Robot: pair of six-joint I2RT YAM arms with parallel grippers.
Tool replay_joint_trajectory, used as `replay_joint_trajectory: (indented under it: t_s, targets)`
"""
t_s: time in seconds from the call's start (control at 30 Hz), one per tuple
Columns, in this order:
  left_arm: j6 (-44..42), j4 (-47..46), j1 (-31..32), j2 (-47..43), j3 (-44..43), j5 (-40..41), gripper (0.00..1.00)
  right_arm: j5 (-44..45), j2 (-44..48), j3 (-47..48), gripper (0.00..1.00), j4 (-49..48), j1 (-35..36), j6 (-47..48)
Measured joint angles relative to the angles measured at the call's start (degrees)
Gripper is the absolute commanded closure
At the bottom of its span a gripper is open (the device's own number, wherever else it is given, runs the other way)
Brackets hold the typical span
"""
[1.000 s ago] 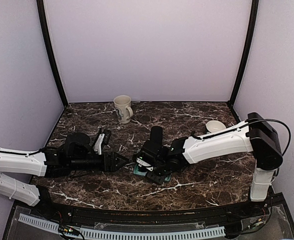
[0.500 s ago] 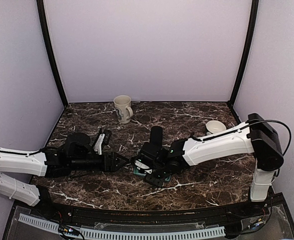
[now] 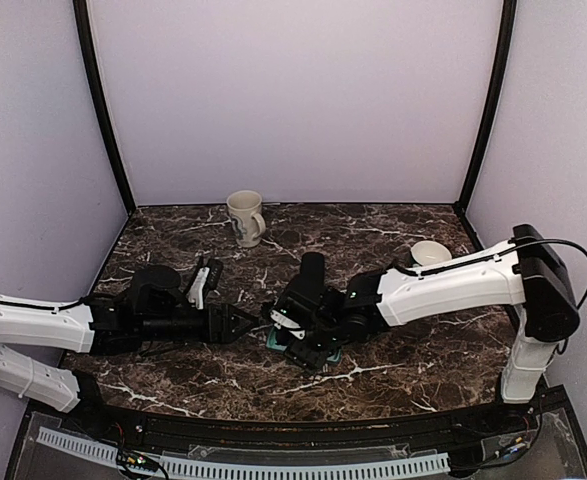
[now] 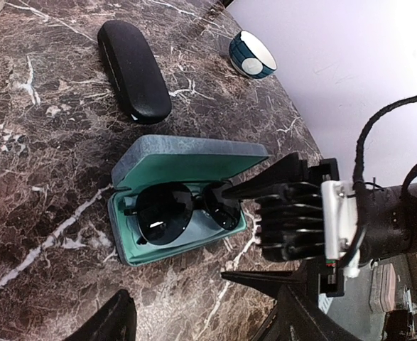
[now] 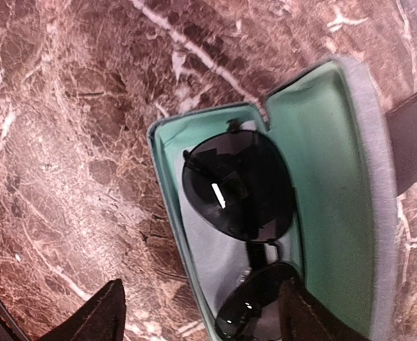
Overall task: Organize the sunglasses
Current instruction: Adjust the sunglasses in the sunglasses case.
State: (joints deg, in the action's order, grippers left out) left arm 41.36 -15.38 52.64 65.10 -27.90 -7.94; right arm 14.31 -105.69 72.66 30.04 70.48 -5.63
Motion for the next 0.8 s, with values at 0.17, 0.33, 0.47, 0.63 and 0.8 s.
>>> replay_joint_trajectory:
  t_s: [0.17, 0.33, 0.47, 0.63, 0.8]
  targets:
    - [0.0, -0.3, 0.0, 0.0, 0.0, -0.1, 0.30, 1.8, 2.1, -0.3, 0.13, 0.0, 0.0, -1.3]
    - [0.0, -0.4, 0.0, 0.0, 0.4, -0.2, 0.31, 3.3, 2.1, -1.7, 0.07, 0.9, -0.1, -2.5]
    - [0.0, -0.4, 0.0, 0.0, 0.5, -0.2, 0.30, 3.8, 1.9, -1.9, 0.05, 1.7, -0.4, -2.9]
    - [0.0, -0.4, 0.0, 0.0, 0.5, -0.2, 0.31, 3.8, 0.7, -1.9, 0.05, 1.7, -0.6, -3.1]
    - [0.0, -0.4, 0.0, 0.0, 0.5, -0.2, 0.30, 4.0, -0.3, -1.9, 0.04, 1.7, -0.8, -3.0]
